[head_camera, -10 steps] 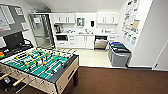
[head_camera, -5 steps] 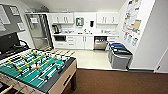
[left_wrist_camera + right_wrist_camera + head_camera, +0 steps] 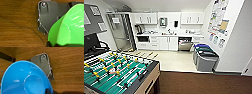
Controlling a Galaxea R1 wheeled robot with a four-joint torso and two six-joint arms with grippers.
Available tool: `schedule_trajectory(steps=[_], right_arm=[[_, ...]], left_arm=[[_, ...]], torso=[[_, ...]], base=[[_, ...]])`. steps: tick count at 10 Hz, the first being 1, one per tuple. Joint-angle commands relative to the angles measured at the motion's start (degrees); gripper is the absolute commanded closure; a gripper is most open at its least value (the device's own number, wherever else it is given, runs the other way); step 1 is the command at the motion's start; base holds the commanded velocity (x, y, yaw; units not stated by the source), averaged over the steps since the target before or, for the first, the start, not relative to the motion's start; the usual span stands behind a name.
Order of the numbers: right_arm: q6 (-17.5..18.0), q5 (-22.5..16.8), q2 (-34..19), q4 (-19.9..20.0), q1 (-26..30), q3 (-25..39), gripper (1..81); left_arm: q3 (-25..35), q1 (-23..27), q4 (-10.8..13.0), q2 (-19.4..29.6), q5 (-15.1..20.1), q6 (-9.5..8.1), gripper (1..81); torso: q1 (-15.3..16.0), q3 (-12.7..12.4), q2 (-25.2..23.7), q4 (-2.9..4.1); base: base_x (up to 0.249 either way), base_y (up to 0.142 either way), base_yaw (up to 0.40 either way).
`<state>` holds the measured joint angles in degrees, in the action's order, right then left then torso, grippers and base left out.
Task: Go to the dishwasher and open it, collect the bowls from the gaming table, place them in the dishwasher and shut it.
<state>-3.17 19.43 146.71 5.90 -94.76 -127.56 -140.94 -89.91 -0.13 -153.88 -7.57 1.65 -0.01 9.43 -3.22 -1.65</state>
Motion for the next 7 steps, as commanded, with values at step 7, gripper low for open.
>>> schedule_trajectory(steps=[7], right_arm=[[-0.1, -2.6, -2.1, -1.0, 1.1, 0.3, 81.1]], left_arm=[[-0.1, 1.5, 0.5, 1.6, 3.1, 0.29, 81.1]], torso=[[0.0, 0.0, 0.0, 0.00]], base=[[0.234, -0.080, 0.000]])
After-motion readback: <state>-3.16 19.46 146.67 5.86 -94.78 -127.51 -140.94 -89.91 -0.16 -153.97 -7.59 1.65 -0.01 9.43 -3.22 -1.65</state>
